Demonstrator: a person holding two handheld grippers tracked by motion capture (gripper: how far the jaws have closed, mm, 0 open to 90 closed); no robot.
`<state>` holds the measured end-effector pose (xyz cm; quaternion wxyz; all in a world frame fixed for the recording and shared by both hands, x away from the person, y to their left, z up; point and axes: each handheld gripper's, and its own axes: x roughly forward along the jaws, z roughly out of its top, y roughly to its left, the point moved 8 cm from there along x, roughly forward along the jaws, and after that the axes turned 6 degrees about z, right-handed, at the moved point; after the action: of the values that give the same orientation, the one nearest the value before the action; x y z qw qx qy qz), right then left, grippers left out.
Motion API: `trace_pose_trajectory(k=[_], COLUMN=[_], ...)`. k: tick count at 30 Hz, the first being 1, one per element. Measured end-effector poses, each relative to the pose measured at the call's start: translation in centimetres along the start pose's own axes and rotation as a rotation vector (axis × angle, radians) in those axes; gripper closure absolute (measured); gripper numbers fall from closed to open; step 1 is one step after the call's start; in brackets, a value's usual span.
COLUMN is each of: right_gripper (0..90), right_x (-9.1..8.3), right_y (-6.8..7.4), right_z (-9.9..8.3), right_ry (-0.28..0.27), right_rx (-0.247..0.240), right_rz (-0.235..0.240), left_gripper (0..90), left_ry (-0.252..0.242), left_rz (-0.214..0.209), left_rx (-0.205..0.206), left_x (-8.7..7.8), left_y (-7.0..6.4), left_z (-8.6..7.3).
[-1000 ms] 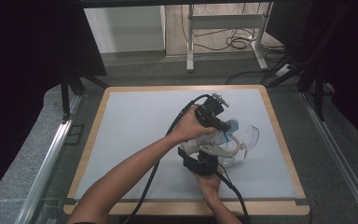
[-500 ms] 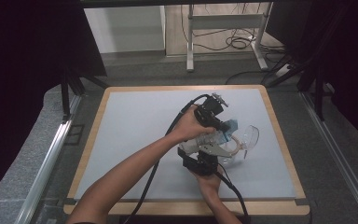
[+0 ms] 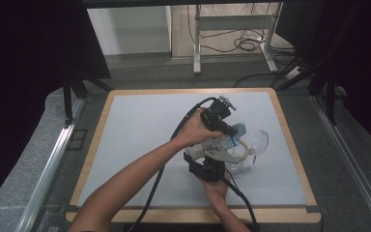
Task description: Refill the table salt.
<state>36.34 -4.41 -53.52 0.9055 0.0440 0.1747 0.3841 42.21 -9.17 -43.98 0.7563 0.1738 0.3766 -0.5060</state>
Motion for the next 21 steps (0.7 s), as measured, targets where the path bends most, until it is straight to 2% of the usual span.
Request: trace_pose_trajectory(k=[9,21], right_gripper=[49.0,49.0], right_x=[-0.03,-0.13], right_y=[-0.01,0.15], right_z=[0.05,0.3], right_ry=[-0.003,-0.012], right_rx=[-0.001,0.014], right_rz=[-0.002,0.005], left_gripper=[89.9,90.0], left_ry=[0.0,0.009], left_rz=[0.014,0.008], left_rx=[-0.005,-0.014], left_x=[-0.02,0.13], left_y=[-0.05,-0.2], left_z=[0.09,0.28])
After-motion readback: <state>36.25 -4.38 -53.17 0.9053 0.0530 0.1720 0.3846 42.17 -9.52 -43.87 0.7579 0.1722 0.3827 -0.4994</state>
